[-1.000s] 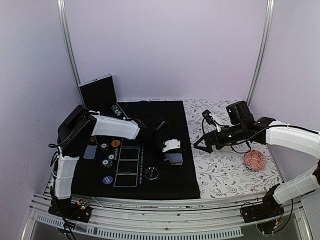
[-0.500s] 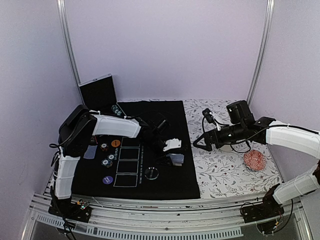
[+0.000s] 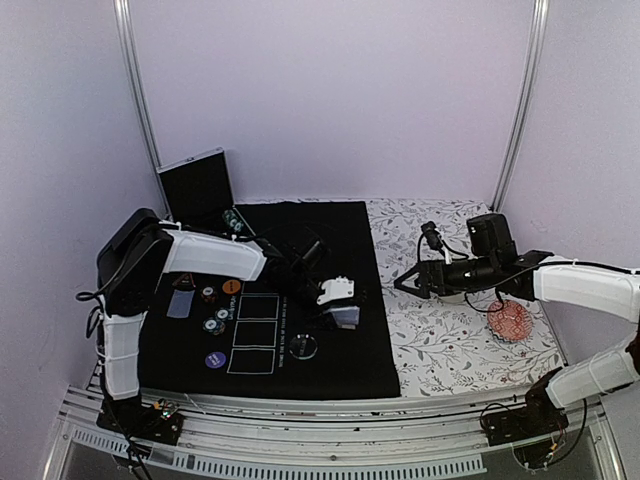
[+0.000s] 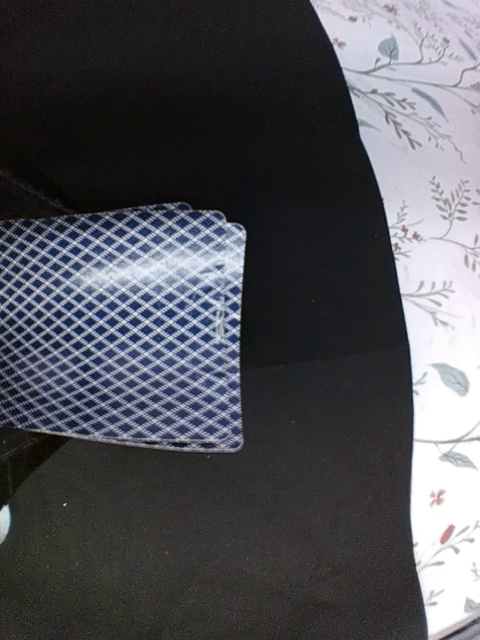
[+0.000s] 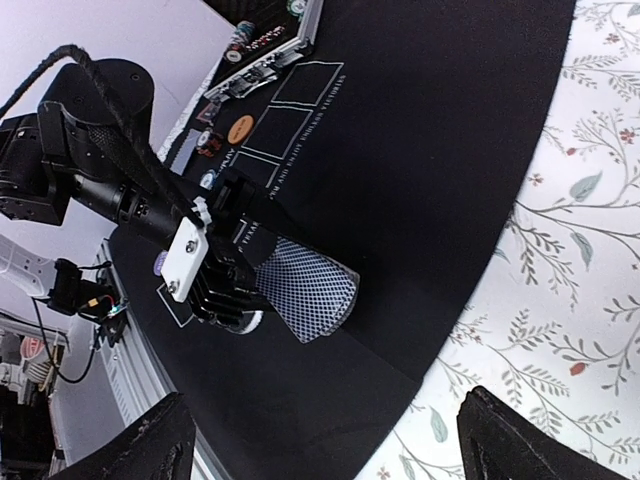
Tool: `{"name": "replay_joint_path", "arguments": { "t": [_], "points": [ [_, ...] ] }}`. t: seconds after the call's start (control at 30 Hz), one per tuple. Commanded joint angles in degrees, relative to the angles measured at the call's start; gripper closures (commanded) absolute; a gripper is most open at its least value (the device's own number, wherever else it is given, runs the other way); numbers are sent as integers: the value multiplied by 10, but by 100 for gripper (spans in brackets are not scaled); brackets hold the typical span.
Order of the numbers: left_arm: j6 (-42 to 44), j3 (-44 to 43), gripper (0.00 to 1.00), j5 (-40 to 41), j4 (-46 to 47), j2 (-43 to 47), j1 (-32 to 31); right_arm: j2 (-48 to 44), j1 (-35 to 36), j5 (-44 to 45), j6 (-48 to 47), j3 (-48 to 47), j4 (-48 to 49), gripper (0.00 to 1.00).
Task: Distribute texas hold em gaming equipment
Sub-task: Pick up the poker card from the poker table mat, then pass from the left arm to the right
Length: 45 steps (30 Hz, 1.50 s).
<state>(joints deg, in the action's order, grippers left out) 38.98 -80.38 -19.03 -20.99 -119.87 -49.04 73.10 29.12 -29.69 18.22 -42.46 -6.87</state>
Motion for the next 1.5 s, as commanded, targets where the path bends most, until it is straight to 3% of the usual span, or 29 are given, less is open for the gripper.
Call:
{"name": "replay_joint_path", "arguments": {
  "t": [0.0,0.07,0.3,0.43,0.7,0.87,0.93,1.27,1.47],
  "points": [
    [-6,16,46,35,18,65,-21,32,-1,-70,66,12,108,9],
    [-2,25,46,49,18,101,-30,50,4,-124,95,21,169,10],
    [-2,47,46,70,17,167,-47,106,47,-130,133,2,243,12],
    [10,47,46,68,-13,190,-48,88,69,-135,90,2,243,13],
    [17,24,46,71,-94,233,-63,-55,81,-76,-179,87,264,11],
    [16,13,46,75,-120,266,-81,-53,130,-73,-398,101,278,8],
    [15,7,46,74,-128,275,-87,-31,140,-60,-424,98,310,8],
    [12,-2,47,79,-138,298,-105,79,195,-48,-409,68,433,8],
    [6,-5,46,86,-141,296,-108,128,198,-39,-375,35,449,14]
  ]
}}
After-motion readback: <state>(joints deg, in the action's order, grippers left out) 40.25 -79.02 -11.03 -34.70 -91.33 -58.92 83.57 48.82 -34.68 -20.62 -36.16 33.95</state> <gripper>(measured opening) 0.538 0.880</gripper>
